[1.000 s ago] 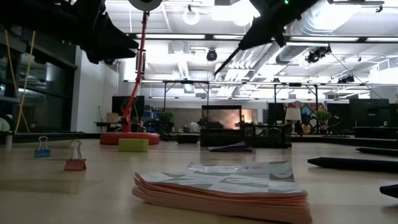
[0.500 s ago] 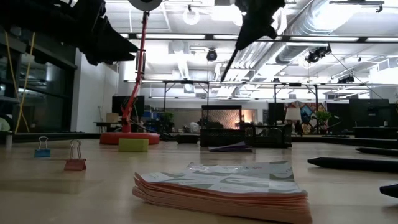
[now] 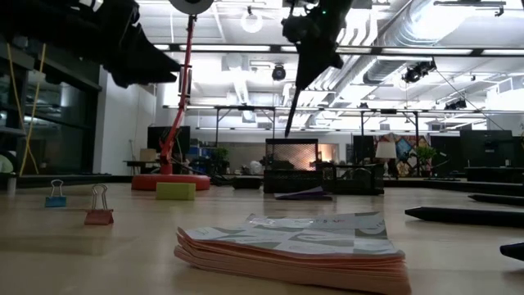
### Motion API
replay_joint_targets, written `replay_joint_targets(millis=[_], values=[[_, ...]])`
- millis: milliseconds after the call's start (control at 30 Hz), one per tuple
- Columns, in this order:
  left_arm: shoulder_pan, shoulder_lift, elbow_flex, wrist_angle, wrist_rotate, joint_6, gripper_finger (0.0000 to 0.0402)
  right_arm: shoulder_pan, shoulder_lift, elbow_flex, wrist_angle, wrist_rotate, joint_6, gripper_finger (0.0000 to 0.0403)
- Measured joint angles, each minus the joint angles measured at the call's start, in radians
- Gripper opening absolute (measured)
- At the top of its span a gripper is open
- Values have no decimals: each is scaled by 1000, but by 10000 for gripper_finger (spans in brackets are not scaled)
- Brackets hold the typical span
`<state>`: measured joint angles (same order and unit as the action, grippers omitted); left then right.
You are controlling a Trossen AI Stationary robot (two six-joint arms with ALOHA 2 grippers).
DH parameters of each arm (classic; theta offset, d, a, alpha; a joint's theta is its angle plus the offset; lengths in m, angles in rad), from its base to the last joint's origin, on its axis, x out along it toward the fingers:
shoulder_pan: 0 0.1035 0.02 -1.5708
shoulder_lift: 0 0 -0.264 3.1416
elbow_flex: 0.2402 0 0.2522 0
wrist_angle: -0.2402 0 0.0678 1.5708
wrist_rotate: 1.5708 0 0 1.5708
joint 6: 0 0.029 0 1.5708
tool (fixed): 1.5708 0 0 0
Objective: Pick and place office supplies into organizer
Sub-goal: Put the black pen into the black desk organizer
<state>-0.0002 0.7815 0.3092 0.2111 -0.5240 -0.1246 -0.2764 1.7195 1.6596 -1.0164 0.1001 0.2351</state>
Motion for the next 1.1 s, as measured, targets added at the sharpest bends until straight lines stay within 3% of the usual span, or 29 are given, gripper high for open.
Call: replay_joint_targets(millis=[1100], values=[[0, 0, 0, -6, 19, -11, 233, -86, 216, -6, 63, -86, -88, 19]])
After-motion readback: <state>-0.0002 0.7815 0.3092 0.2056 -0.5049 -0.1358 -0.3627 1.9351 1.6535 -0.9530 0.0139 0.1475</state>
